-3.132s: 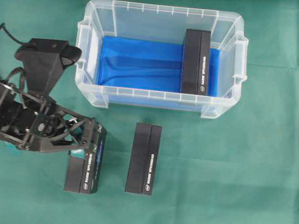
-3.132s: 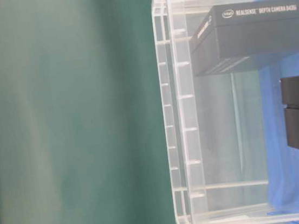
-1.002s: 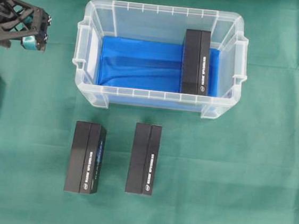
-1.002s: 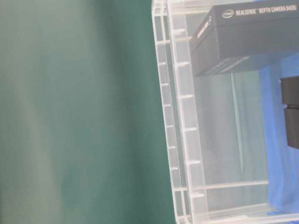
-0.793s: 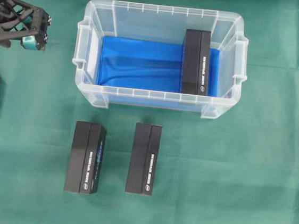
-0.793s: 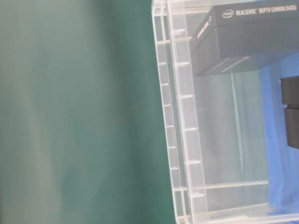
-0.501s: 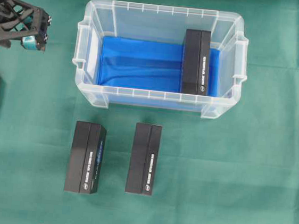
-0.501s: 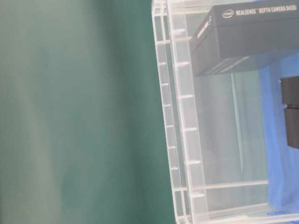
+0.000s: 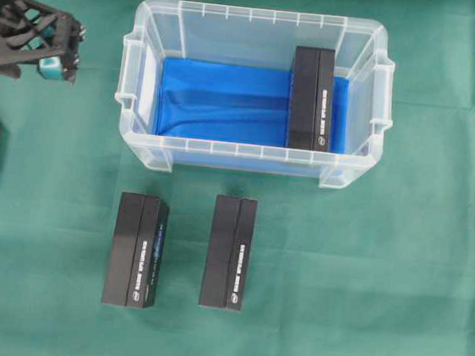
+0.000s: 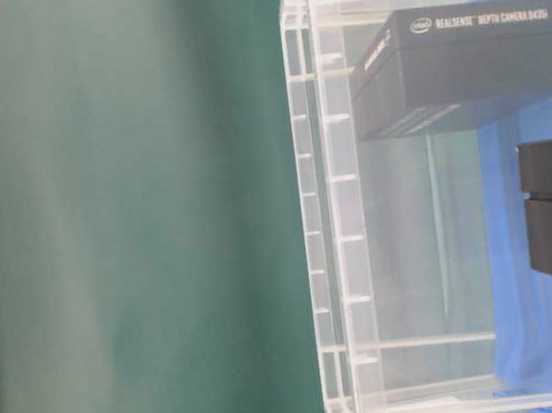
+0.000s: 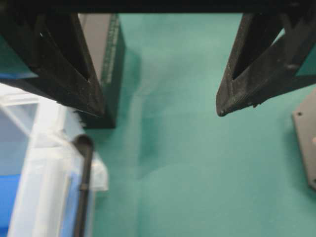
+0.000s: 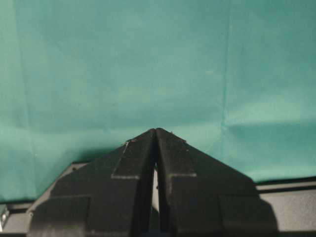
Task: Take the box out of the case with the left arm.
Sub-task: 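Move the left gripper over the right black box in the case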
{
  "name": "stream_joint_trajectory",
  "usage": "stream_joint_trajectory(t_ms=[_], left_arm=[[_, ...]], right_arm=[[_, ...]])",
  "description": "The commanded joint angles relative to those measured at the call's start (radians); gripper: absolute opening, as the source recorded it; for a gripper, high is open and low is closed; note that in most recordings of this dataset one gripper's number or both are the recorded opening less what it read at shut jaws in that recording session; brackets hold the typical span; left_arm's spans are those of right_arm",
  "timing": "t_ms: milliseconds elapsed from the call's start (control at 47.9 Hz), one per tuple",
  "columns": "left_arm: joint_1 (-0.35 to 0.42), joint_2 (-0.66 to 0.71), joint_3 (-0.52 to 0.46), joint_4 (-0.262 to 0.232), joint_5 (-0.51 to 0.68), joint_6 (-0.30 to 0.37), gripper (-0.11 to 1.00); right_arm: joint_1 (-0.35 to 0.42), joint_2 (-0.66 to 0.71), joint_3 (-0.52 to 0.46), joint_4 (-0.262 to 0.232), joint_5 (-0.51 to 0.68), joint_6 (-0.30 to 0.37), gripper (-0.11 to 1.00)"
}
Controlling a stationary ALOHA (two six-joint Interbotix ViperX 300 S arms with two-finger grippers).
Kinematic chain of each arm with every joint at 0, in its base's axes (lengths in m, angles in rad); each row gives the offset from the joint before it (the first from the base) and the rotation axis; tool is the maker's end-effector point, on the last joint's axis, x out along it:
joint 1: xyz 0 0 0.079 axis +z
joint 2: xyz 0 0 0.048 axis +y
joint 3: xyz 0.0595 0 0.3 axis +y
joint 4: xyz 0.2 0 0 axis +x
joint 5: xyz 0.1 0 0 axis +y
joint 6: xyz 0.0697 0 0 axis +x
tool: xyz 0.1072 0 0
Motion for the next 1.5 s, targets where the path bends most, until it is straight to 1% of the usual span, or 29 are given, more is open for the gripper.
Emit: stream_joint_trajectory(t_ms=[0, 209, 480, 710, 1023, 1211, 1378, 1482], left_arm=[[-0.015, 0.034, -0.055, -0.002, -0.015, -0.006, 0.97], [-0.048, 0.184, -0.215, -0.002, -0.026, -0.012, 0.97], [-0.081, 0.407, -0.468, -0.002, -0.002, -0.008, 0.97], [-0.097, 0.545, -0.635, -0.002, 0.014, -0.008, 0.97], [-0.101, 0.707, -0.83, -0.002, 0.023, -0.006, 0.97], [-0.107, 0.83, -0.976, -0.002, 0.025, 0.008, 0.97], [-0.11, 0.943, -1.129, -0.003, 0.026, 0.041, 0.97], [-0.11, 0.997, -1.206, -0.003, 0.046, 0.052, 0.97]], right_arm=[[0.0, 0.0, -0.011, 0.0, -0.003, 0.002, 0.03], [0.0, 0.0, -0.011, 0.0, -0.005, 0.002, 0.03], [-0.002, 0.0, -0.009, 0.0, -0.005, 0.002, 0.03], [-0.002, -0.002, -0.009, 0.0, -0.005, 0.002, 0.03], [-0.002, 0.0, -0.009, 0.0, -0.006, 0.002, 0.03], [0.0, 0.0, -0.008, 0.0, -0.005, 0.0, 0.03], [0.0, -0.002, -0.003, 0.0, -0.005, 0.0, 0.03], [0.0, -0.002, 0.0, 0.0, -0.006, 0.0, 0.03]])
